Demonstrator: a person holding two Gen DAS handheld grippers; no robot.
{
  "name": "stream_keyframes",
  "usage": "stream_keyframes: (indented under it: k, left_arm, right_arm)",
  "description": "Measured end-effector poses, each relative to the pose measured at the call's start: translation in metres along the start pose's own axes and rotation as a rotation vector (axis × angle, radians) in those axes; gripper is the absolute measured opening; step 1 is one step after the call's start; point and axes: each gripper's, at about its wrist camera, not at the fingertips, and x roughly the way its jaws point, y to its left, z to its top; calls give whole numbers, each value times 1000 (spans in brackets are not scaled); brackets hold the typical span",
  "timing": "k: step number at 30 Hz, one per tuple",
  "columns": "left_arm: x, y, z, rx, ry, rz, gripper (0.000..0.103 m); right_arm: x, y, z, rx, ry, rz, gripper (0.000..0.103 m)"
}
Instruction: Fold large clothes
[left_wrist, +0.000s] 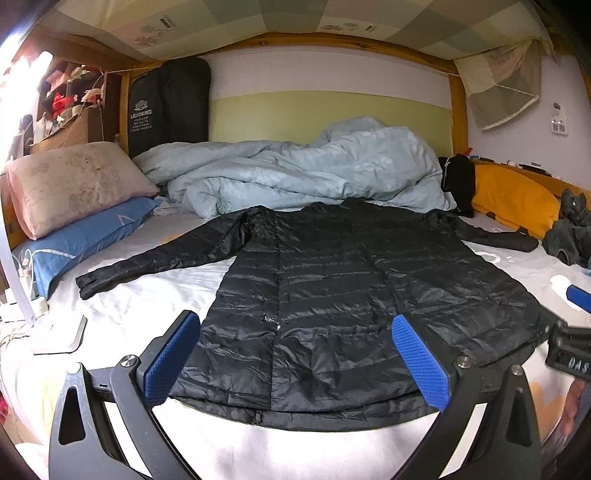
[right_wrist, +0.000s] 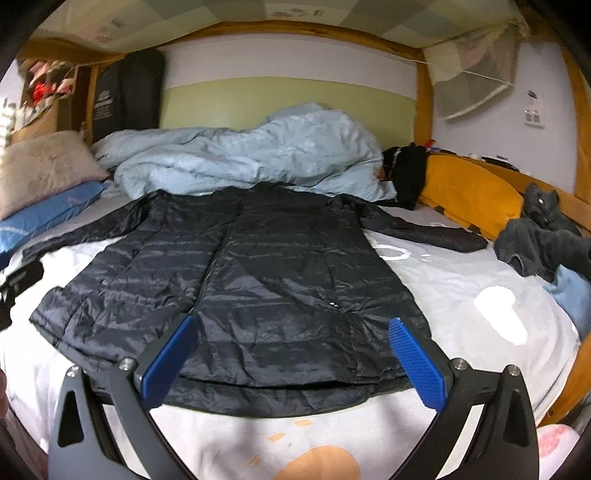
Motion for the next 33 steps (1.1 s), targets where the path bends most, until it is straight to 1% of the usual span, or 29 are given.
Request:
stream_keyframes:
  k: [2,3,6,8,10,14,18,22,24,27,28,29,30,33]
  left_arm:
    - [-1,-1,-1,-6,2,-8,103]
    - [-1,-1,0,-3,1,-7,103]
    - [0,-3,-1,14,0,9,103]
    - [1,-4,-2,12,7,4,103]
    - [2,-4,-2,10,24,-32,103]
    - [3,-6,-4,18,38,-79,103]
    - [5,-7,-4,23,58,-88,103]
    - [11,-7,-7,36,79,-64,103]
    - [15,-9,-9,49,103,-78,103]
    - [22,-17,-16,106,142,-92,103]
    - [26,-22,-20,135,167,-74,103]
    - [31,-27,-25,172,196,-34,103]
    - [34,-32,-30,205,214,-11,103]
    - [39,-41,-43,267,236,-29,103]
  right_arm:
    - [0,-5,1,38,-1,-16,103]
    - [0,-7,1,51,4,-10,103]
    - [6,-11,1,75,55,35,102]
    - [4,-10,1,62,48,19,100]
    - [4,-9,1,44,41,9,100]
    - [7,-4,0,15,70,47,98]
    - [7,1,-1,-21,78,53,97]
    - [6,3,-4,-42,75,62,97]
    - [8,3,-6,-50,85,60,97]
    - [12,2,-10,-46,111,54,97]
    - [13,2,-11,-49,121,60,97]
    - [16,3,-13,-63,144,76,97]
    - [19,5,-16,-80,165,85,97]
    - [27,13,-27,-152,207,66,97]
